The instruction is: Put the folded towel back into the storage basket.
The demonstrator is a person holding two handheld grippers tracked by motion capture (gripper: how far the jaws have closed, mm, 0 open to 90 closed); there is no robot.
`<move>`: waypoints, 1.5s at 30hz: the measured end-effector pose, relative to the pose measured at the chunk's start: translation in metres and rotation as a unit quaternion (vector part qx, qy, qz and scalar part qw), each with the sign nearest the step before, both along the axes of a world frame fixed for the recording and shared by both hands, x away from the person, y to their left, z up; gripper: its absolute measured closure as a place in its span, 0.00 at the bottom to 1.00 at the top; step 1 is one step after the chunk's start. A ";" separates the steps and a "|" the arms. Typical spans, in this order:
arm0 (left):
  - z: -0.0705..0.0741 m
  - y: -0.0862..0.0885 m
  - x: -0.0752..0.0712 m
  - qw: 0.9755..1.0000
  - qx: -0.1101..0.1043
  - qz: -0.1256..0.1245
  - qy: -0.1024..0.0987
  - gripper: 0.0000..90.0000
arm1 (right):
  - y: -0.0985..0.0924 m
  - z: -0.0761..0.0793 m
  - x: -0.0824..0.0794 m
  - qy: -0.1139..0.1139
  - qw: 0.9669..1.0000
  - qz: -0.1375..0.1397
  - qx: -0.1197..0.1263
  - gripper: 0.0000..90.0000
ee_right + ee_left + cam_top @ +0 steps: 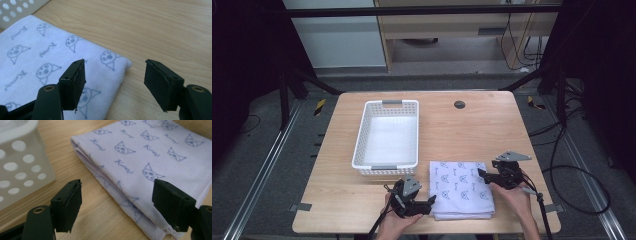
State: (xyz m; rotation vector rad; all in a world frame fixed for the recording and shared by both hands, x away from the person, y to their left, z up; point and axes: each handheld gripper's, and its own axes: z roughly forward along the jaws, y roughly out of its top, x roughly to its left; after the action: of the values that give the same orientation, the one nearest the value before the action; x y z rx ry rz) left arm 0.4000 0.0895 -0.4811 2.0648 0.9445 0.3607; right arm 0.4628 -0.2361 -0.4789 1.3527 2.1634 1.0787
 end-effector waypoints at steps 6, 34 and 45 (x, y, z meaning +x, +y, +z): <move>-0.004 -0.004 0.002 1.000 0.007 -0.002 0.003 0.26 | 0.002 -0.004 0.001 0.006 1.000 0.003 -0.006 0.39; -0.020 -0.018 0.009 0.999 -0.005 0.001 0.053 0.31 | 0.008 -0.018 0.007 0.040 0.999 0.014 0.008 0.53; -0.020 -0.021 0.009 0.998 -0.001 -0.004 0.055 0.35 | 0.007 -0.019 0.007 0.052 0.998 0.011 0.029 0.58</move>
State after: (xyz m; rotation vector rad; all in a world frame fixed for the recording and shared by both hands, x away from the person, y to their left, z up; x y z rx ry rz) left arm 0.4088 0.0681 -0.5008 2.1043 1.0000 0.2440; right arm 0.4700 -0.2295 -0.4983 1.4441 2.2418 1.1106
